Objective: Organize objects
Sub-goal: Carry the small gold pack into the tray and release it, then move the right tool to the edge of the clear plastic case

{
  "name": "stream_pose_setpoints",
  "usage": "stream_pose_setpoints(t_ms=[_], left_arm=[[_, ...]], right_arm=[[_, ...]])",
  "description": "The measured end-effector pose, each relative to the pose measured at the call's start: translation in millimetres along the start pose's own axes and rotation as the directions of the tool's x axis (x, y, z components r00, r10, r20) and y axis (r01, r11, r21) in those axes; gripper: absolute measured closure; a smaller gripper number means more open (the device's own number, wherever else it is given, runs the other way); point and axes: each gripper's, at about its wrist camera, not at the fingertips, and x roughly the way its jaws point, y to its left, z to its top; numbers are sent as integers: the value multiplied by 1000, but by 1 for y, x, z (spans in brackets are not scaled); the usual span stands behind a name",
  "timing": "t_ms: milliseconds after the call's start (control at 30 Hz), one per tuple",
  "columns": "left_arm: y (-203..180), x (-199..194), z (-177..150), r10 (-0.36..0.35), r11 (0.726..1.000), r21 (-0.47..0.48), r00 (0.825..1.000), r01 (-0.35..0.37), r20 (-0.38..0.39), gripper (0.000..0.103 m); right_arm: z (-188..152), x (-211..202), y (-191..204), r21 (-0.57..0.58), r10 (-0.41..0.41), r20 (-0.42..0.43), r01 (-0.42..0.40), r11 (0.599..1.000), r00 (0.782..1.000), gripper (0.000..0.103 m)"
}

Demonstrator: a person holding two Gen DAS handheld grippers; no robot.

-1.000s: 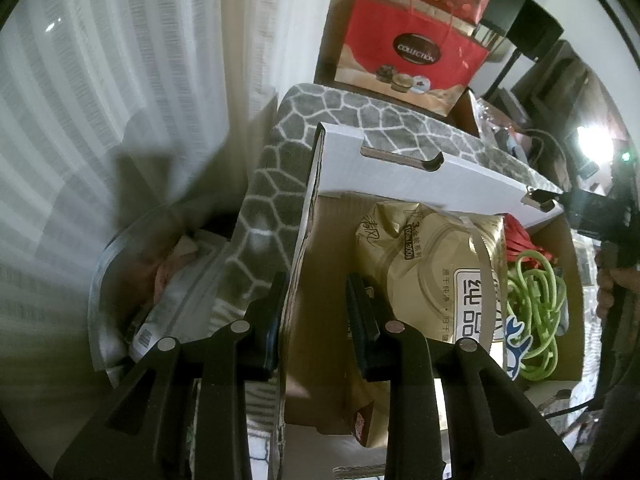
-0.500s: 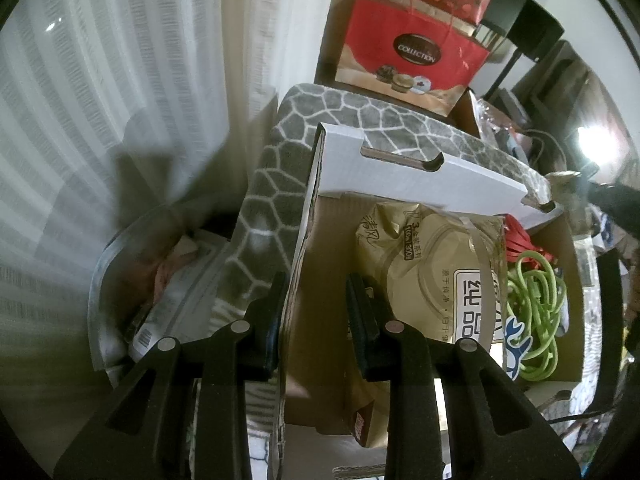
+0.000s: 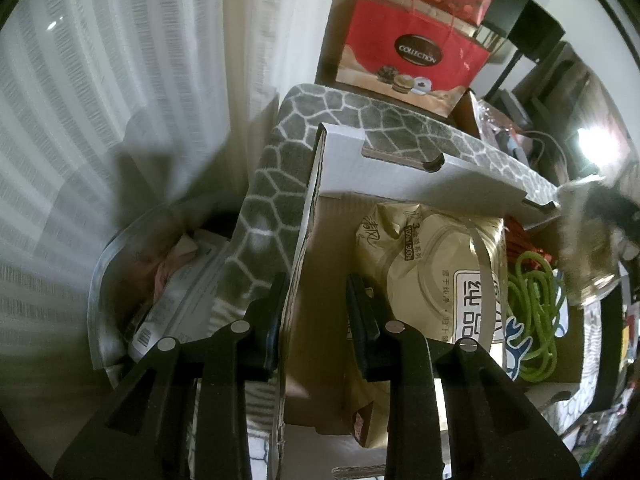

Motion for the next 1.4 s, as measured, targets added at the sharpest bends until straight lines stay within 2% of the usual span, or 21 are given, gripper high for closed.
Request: stream_pose_setpoints(t_ms=[133,300,400,567,700,833,967,1200,1300,1400], left_arm=[[1,0,0,1,1000,1,1000,-1,0,78],[1,-1,-1,-4,1000,1,1000,4,1,78],[1,-1,-1,0,1000,1,1000,0,1,78],[1,-1,-2,0,1000,1,1000,0,1,77],[1,-1,-2,0,1000,-1,1000,0,1,77],[1,-1,-2,-1,1000,-5,1000,1,3,77],[3,0,-2,-3,1000,-16,1000,4,5,77],[4,-1,-2,-4,1000,-18,1000,4,9,76],[4,-1,-2,-5,1000,-20,1000,5,7,76],[4,0,-2,-1,1000,-16,1000,1,7,76]], right_arm=[[-13,29,-4,35,3,-33,-2,999,999,90],[-30,61,-15,49,-35,-79,39,998,996,91],[-34,62,-9,3,-56,-73,56,998,996,83],[-30,50,-2,-33,-92,-55,90,995,994,65],[-23,27,-3,-24,-70,-36,69,997,997,64],[-18,0,-9,-36,-106,-6,106,994,994,56],[-20,-25,-30,-42,-176,-1,175,984,984,53],[-38,-53,-101,15,-330,-42,331,944,943,53],[-48,-61,-132,61,-372,-51,374,925,927,53],[-60,-66,-155,95,-382,-63,387,917,922,53]])
